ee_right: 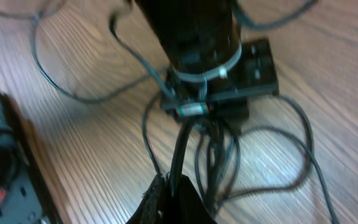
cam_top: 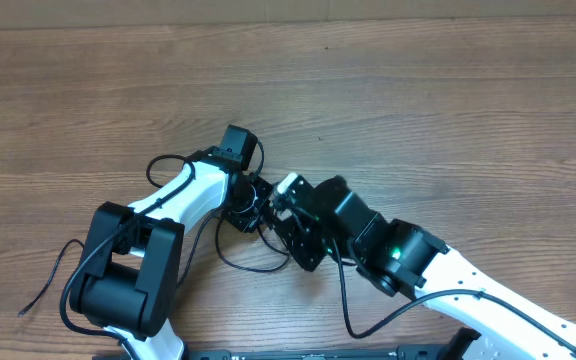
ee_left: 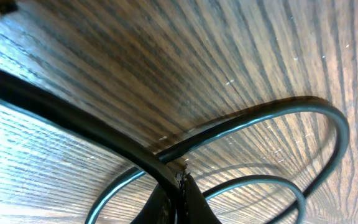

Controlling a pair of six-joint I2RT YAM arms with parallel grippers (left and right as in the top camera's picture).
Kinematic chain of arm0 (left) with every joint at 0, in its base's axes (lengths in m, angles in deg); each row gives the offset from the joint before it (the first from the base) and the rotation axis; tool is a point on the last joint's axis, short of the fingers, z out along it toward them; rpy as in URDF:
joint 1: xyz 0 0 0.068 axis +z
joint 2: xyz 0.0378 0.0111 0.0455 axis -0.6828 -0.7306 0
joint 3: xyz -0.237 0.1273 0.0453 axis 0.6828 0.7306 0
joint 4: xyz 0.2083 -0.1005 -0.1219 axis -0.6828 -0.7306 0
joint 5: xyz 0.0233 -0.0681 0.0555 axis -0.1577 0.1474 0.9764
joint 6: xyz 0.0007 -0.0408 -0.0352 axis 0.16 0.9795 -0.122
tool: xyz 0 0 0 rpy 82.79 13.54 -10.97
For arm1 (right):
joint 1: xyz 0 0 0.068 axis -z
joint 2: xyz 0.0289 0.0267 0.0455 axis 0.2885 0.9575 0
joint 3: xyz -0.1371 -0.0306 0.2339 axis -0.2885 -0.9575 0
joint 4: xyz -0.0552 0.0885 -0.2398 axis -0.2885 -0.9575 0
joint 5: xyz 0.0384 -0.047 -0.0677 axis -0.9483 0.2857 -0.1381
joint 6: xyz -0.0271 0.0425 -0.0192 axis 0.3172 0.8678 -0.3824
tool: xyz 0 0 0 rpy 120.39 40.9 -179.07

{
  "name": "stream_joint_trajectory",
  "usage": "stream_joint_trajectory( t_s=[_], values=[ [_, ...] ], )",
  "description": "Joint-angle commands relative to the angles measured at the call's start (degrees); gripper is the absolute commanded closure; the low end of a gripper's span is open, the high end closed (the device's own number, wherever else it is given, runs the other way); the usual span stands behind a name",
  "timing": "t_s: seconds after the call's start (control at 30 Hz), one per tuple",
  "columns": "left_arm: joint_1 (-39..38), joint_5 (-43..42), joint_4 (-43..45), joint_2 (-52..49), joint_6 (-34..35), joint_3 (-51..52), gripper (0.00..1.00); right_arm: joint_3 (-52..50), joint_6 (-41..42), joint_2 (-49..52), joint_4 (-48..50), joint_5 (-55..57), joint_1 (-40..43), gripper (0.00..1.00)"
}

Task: Untangle cables

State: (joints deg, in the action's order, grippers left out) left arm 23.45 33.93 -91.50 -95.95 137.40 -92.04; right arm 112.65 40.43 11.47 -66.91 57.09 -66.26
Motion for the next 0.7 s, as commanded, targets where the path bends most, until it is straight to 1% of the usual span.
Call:
stream_joint_trajectory(
  t_s=[0.0,0.13,0.3,0.43,0.47,0.57,0.67],
  values=[
    [0.0,4.3,0.2,-2.1,-0.7,0.0,0.96,1.3,2.7,-3.6,2.9,-7.3,3.8,0.96],
    [0.0,4.3,0.2,-2.1,-0.7,0.0,0.96,1.3,6.7,-6.8,4.5,-11.8,10.8,0.96],
    [0.0,5.6,0.2,-2.1,-0.7,0.0,0.96,1.2,11.3,-7.4,4.0,-11.7,19.1,0.96],
    [0.0,5.6,0.2,-2.1,-0.7,0.0,0.96,1.2,13.1,-4.7,1.4,-10.8,22.5,0.96],
    [0.0,5.6,0.2,-2.1,-0.7,0.0,0.96,1.2,14.6,-3.2,-0.3,-9.3,22.9,0.96],
    [0.0,5.6,0.2,-2.1,-0.7,0.0,0.96,1.2,15.6,0.5,-3.5,-7.4,22.9,0.95],
    [0.0,6.0,0.2,-2.1,-0.7,0.0,0.96,1.2,15.6,3.8,-6.1,-7.5,22.9,0.59]
  ],
)
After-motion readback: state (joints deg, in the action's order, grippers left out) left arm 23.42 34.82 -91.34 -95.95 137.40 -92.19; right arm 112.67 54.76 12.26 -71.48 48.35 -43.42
